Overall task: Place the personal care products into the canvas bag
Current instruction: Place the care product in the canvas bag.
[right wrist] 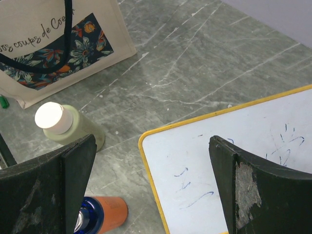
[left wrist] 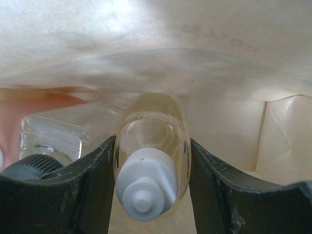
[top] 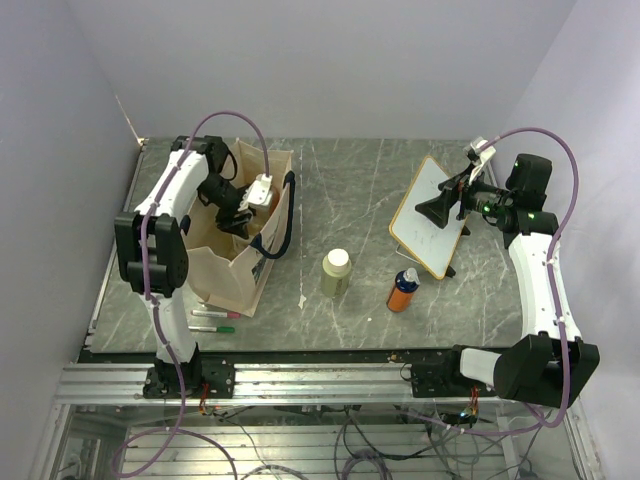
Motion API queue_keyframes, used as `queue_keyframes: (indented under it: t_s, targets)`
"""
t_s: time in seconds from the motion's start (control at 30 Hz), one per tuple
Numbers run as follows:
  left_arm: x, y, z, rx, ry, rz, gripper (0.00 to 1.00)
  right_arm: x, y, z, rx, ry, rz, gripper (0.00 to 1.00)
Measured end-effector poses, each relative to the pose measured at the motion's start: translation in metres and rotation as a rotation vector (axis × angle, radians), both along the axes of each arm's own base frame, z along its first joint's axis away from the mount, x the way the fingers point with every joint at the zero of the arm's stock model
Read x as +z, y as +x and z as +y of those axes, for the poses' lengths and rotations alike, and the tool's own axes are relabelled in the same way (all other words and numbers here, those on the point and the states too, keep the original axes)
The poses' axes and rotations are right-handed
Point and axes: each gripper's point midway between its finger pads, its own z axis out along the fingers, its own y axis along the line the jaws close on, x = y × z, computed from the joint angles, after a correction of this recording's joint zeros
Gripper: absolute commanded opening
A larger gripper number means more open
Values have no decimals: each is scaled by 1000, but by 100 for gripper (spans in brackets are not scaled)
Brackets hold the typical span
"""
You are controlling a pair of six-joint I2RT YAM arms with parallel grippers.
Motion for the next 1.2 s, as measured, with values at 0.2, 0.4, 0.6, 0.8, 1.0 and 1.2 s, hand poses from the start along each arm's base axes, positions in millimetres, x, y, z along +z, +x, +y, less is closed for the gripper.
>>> queue_keyframes:
  t_s: [0.2,0.4,0.6,0.8,1.0,1.2]
  targets:
    - [-8,0,0,21,-3,3,29,0,0,0,-2,-1,0,100]
    - [-9,0,-1,24,-8,2,44,-1,1,0,-2,-1,4,100]
    - [-8,-1,-1,29,-7,3,65,-1,1,0,-2,-1,4,100]
    - [-3,-1,0,58,2,1,88,-2,2,-2,-10,-7,3,100]
    - [21,0,2,95,2,-71,93,-3,1,-3,-12,-14,4,100]
    - [45,1,4,126,-1,-154,93,-5,-1,-2,-4,-19,12,99]
